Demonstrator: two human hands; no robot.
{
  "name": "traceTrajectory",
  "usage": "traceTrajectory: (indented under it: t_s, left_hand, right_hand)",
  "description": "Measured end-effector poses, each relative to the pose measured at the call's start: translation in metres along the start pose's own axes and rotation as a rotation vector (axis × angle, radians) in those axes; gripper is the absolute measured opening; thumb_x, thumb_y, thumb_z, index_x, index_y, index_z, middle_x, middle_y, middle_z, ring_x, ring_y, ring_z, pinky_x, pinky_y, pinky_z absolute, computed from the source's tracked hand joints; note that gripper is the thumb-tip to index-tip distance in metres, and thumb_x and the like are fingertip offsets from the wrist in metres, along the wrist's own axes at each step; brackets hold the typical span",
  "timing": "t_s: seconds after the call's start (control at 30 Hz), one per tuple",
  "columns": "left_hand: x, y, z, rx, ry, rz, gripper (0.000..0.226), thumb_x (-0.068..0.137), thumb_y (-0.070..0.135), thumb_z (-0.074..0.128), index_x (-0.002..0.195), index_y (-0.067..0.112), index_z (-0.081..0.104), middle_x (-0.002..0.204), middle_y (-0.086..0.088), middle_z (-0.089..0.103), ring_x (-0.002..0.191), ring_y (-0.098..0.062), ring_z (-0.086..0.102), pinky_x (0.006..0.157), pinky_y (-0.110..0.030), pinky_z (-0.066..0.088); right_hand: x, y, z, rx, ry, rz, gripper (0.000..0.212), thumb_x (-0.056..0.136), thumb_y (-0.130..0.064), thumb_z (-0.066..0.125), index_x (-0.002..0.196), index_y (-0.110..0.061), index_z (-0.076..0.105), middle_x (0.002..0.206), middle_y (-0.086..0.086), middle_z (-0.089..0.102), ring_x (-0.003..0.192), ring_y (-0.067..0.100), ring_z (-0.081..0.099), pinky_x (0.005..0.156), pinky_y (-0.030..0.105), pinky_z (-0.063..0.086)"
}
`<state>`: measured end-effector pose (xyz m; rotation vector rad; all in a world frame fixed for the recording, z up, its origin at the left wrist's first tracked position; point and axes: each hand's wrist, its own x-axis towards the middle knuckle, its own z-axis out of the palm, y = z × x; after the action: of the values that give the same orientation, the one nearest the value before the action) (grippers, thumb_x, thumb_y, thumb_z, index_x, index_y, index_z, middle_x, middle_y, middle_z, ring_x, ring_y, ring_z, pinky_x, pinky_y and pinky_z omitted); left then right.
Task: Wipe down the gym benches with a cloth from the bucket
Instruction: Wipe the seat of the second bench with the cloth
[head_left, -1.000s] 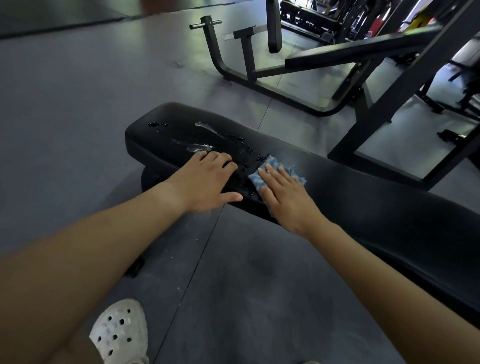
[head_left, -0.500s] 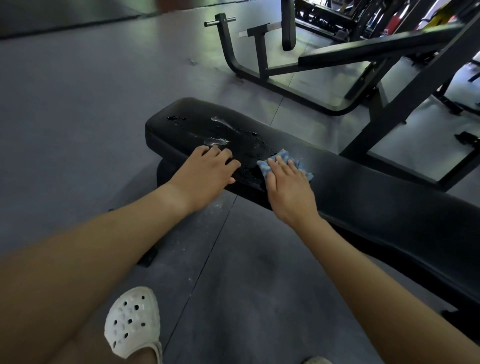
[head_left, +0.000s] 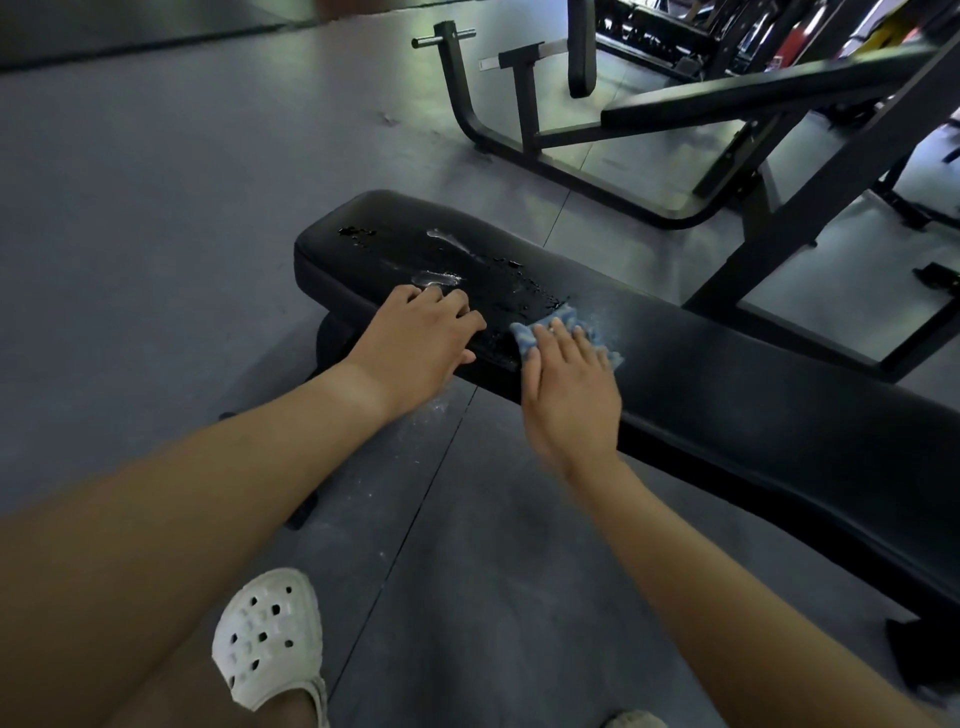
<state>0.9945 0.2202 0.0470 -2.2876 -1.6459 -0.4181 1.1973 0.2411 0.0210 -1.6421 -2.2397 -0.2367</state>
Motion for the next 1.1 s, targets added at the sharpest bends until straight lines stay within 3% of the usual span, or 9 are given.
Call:
traceTrajectory:
  t_s: [0.2,0.37,0.5,0.67,0.83,1.1]
  left_hand:
    - [0.002,0.003,0.0,-0.004,0.006,-0.02,0.041,0.1,0.041,0.058,0.137,0.025,0.058,0.129,0.0,0.06,0.114,-0.022,0.06,0.101,-0.044,0.045]
    - [0.001,0.003,0.002,-0.021,0.018,-0.041,0.04,0.101,0.039,0.057,0.138,0.026,0.057,0.13,0.001,0.059,0.115,-0.022,0.06,0.102,-0.043,0.044]
    - [0.001,0.004,0.002,-0.012,0.014,-0.051,0.04,0.1,0.041,0.058,0.138,0.026,0.057,0.128,0.001,0.06,0.115,-0.022,0.06,0.102,-0.043,0.045]
    - [0.001,0.005,-0.002,0.012,0.008,-0.056,0.041,0.1,0.042,0.058,0.137,0.025,0.058,0.127,0.0,0.061,0.116,-0.023,0.06,0.101,-0.044,0.045]
    - [0.0,0.01,-0.005,0.02,-0.014,-0.071,0.04,0.101,0.041,0.058,0.137,0.024,0.058,0.129,-0.002,0.061,0.117,-0.025,0.059,0.1,-0.045,0.045]
    - [-0.002,0.01,-0.004,0.009,-0.026,-0.082,0.04,0.102,0.04,0.056,0.139,0.025,0.057,0.131,0.0,0.06,0.118,-0.023,0.059,0.102,-0.043,0.044]
  right_hand:
    - [-0.02,0.029,-0.007,-0.095,0.014,-0.268,0.048,0.109,-0.04,0.038,0.151,-0.019,0.045,0.155,0.006,0.046,0.145,0.026,0.04,0.118,0.044,0.033]
    - [-0.036,0.057,-0.008,-0.127,0.12,-0.083,0.045,0.107,-0.04,0.036,0.142,-0.019,0.056,0.148,0.005,0.055,0.14,0.026,0.047,0.113,0.045,0.037]
    - [-0.026,0.033,-0.004,-0.097,0.145,0.027,0.044,0.108,-0.037,0.029,0.135,-0.017,0.058,0.142,0.006,0.059,0.137,0.026,0.049,0.113,0.046,0.036]
    - [-0.006,0.003,0.003,-0.042,-0.01,-0.193,0.05,0.109,-0.042,0.028,0.15,-0.017,0.043,0.155,0.01,0.045,0.145,0.03,0.038,0.12,0.05,0.03]
    - [-0.016,0.036,-0.007,-0.109,-0.054,-0.378,0.055,0.107,-0.044,0.039,0.157,-0.02,0.034,0.158,0.007,0.04,0.147,0.027,0.035,0.121,0.047,0.029]
    - [-0.04,0.051,-0.016,-0.109,-0.001,-0.246,0.053,0.104,-0.038,0.051,0.153,-0.019,0.041,0.155,0.007,0.044,0.145,0.028,0.039,0.118,0.048,0.032]
